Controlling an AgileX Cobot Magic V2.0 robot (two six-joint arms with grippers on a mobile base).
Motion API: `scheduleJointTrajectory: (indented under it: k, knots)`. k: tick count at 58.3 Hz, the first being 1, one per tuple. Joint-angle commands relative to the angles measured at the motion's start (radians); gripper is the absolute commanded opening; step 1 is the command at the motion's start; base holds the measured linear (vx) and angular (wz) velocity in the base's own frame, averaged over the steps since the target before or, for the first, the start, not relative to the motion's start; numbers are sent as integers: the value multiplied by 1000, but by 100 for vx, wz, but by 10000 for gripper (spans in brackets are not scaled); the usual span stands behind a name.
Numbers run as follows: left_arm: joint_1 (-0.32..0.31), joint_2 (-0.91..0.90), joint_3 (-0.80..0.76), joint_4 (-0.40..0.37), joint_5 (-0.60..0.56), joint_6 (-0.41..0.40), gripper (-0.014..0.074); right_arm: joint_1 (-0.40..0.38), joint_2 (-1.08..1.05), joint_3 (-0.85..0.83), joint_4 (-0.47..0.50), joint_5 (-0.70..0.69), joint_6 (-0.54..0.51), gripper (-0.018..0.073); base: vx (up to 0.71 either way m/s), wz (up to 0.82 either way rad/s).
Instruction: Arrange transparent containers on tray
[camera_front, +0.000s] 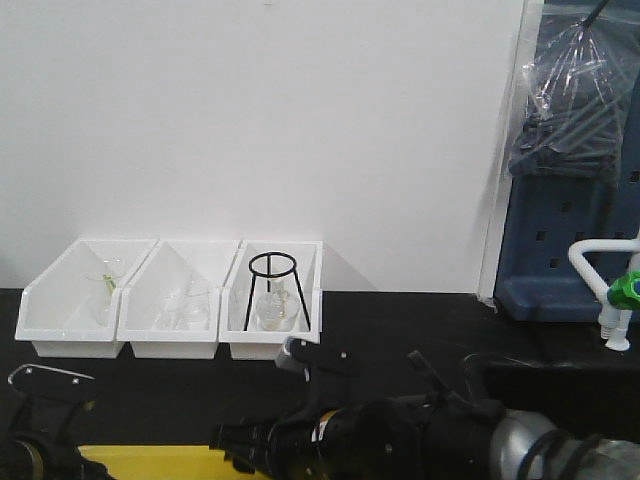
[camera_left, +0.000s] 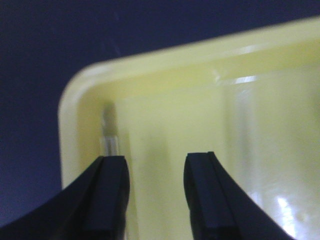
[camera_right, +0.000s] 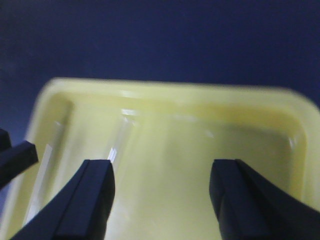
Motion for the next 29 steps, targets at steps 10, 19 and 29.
scheduleJointTrajectory:
  k: [10, 19, 29]
  knots:
    - [1, -307, -26, 20, -54, -12, 411, -2, -241, -31, -228, -140, -11, 487, 0, 0]
    - [1, -485, -24, 20, -99, -12, 411, -2, -372, -31, -426, -139, -11, 487, 0, 0]
    - [1, -642, -24, 44, -148, -8, 401, -2, -469, -29, -561, -137, -11, 487, 0, 0]
